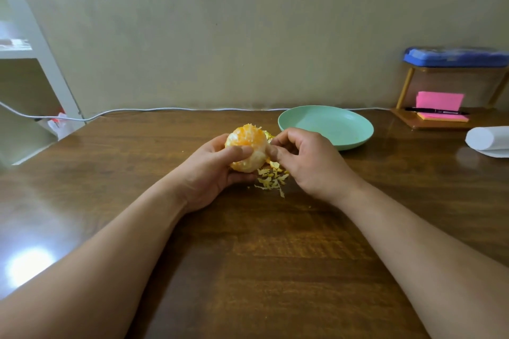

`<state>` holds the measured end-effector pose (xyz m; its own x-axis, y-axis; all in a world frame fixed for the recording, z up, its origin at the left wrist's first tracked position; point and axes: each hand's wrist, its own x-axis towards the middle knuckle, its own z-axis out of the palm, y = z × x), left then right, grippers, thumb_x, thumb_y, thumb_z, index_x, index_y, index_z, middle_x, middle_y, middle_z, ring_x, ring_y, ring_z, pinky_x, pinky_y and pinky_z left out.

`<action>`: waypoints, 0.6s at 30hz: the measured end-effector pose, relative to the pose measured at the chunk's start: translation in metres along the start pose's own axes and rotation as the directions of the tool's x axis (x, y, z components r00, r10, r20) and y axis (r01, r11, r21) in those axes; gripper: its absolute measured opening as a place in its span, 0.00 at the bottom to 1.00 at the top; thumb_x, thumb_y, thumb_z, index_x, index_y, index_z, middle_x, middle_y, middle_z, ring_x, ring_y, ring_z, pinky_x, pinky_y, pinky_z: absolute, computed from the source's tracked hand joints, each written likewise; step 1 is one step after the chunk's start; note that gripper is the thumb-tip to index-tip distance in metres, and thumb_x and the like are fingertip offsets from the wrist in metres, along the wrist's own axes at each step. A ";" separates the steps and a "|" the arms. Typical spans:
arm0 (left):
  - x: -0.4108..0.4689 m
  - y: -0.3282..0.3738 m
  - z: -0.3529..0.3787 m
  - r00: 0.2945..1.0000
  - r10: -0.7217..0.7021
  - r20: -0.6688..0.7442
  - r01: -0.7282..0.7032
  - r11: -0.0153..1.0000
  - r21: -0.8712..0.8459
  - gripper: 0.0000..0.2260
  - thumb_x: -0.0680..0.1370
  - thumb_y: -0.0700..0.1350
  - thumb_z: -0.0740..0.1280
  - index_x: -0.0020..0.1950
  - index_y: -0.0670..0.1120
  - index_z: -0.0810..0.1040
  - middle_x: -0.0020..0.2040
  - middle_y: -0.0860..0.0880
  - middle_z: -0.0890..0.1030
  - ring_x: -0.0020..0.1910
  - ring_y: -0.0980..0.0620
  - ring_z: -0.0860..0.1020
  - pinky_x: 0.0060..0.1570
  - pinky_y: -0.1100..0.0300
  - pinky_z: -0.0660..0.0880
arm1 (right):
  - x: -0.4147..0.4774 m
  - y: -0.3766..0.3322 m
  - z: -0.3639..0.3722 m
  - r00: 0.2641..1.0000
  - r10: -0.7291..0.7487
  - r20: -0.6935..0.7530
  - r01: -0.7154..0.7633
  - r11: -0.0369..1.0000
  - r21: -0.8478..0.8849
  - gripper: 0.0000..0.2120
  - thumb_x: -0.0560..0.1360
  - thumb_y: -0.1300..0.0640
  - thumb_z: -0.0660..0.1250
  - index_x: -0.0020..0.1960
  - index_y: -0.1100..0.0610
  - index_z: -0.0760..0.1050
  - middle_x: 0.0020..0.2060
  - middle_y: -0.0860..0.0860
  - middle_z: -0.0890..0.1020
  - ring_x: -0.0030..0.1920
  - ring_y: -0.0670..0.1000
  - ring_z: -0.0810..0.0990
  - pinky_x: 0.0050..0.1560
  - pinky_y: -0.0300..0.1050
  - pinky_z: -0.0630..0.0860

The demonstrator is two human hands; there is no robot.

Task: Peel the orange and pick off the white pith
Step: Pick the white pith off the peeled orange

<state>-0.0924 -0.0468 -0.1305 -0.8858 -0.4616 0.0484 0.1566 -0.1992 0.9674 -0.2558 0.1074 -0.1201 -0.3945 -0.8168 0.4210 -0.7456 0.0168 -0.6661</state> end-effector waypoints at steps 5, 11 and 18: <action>0.001 -0.003 -0.001 1.000 0.024 -0.016 -0.022 0.996 0.088 0.28 0.75 0.45 0.76 0.74 0.42 0.75 0.63 0.41 0.83 0.60 0.45 0.84 0.55 0.50 0.84 | -0.002 0.000 0.001 0.999 -0.048 -0.019 0.046 0.993 -0.111 0.05 0.83 0.50 0.71 0.52 0.50 0.83 0.41 0.44 0.85 0.42 0.47 0.83 0.46 0.53 0.83; 0.002 -0.004 0.000 1.000 0.011 0.004 -0.012 0.997 0.075 0.30 0.72 0.48 0.79 0.72 0.43 0.77 0.62 0.42 0.83 0.57 0.46 0.84 0.56 0.49 0.83 | -0.002 0.001 0.007 0.993 -0.072 -0.096 0.060 0.991 -0.123 0.04 0.80 0.53 0.72 0.46 0.50 0.80 0.36 0.45 0.83 0.37 0.47 0.82 0.42 0.55 0.82; 0.002 0.000 0.001 0.992 -0.069 0.104 0.083 0.986 -0.141 0.30 0.74 0.47 0.75 0.73 0.37 0.75 0.57 0.40 0.84 0.49 0.47 0.85 0.53 0.54 0.85 | 0.000 0.001 0.005 0.994 0.000 -0.107 0.018 0.987 0.160 0.04 0.78 0.59 0.73 0.45 0.55 0.81 0.35 0.46 0.82 0.34 0.42 0.75 0.35 0.37 0.74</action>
<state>-0.0946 -0.0472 -0.1298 -0.9351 -0.3543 0.0074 0.1425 -0.3569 0.9232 -0.2542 0.1049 -0.1241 -0.4493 -0.7505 0.4846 -0.6572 -0.0897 -0.7483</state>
